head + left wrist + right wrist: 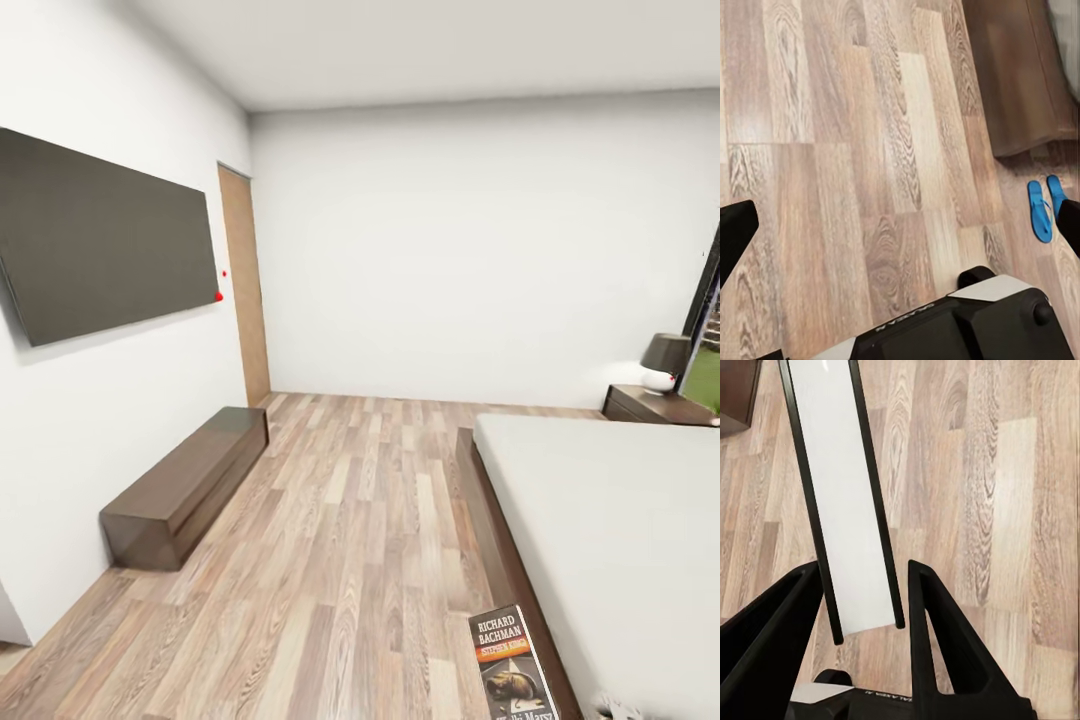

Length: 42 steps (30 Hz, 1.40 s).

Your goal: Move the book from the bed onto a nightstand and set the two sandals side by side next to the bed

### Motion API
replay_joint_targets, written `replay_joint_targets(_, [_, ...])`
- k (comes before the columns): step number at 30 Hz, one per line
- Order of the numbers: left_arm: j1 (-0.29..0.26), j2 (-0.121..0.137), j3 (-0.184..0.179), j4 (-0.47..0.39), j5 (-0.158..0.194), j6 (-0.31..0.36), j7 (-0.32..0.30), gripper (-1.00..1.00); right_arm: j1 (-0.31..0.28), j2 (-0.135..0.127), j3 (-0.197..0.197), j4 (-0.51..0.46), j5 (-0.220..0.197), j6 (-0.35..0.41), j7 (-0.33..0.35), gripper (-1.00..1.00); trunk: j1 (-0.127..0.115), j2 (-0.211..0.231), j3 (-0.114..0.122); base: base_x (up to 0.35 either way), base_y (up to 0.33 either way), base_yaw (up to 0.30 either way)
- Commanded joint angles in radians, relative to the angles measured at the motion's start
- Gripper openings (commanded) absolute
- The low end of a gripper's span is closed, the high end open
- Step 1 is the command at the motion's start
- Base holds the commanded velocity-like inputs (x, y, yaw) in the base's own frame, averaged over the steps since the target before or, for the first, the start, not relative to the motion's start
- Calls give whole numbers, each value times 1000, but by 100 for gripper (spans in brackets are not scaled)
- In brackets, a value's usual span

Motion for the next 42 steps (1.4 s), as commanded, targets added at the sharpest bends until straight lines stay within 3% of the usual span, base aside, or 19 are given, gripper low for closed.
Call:
replay_joint_targets(1, [0,1,-6,1,10,-3,-3,100,-1,0,-5,1,-6,3,3,-100,0,-1,0,0,0,-279])
replay_joint_targets(16, [0,1,-6,1,10,-3,-3,100,-1,0,-5,1,-5,3,3,-100,0,-1,10,0,0,-269])
replay_joint_targets(26, [0,1,-6,1,10,-2,-3,100,-1,0,-5,1,-3,-2,2,-100,0,-1,11,3,0,-34])
replay_joint_targets(42, [0,1,-6,1,10,-3,-3,100,-1,0,-5,1,-3,-6,2,-100,0,-1,11,158,36,0])
